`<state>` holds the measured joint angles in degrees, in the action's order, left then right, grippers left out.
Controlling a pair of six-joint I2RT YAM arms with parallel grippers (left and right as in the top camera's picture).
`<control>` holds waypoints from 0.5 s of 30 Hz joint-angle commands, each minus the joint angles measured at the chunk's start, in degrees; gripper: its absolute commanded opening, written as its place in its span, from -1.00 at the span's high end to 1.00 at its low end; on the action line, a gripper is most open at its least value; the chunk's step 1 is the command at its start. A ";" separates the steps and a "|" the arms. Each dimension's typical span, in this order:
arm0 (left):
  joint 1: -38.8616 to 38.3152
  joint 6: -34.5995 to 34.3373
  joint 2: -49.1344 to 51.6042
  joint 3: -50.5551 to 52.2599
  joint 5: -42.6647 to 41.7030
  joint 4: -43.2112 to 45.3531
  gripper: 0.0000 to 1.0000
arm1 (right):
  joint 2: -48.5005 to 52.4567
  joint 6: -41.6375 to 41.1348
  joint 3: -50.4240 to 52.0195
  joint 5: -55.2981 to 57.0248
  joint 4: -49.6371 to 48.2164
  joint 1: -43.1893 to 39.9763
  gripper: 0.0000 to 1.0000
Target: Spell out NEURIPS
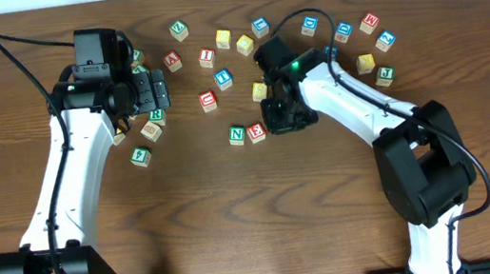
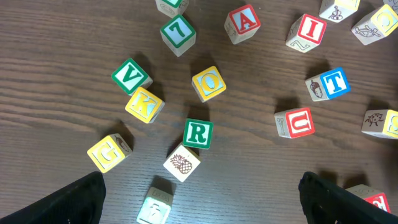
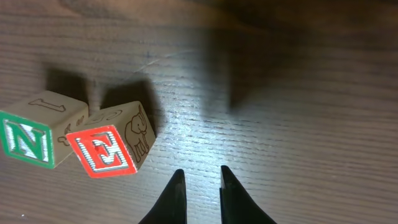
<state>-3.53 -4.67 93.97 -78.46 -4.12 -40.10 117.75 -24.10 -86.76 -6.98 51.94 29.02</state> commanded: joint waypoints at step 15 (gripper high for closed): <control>0.09 -0.31 0.52 -1.38 0.50 -0.17 -0.95 | 0.76 -2.23 2.47 0.44 -4.70 2.45 0.66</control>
<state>-3.53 -4.67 93.97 -78.46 -4.12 -40.10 117.75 -25.34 -84.66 -6.98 47.53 31.00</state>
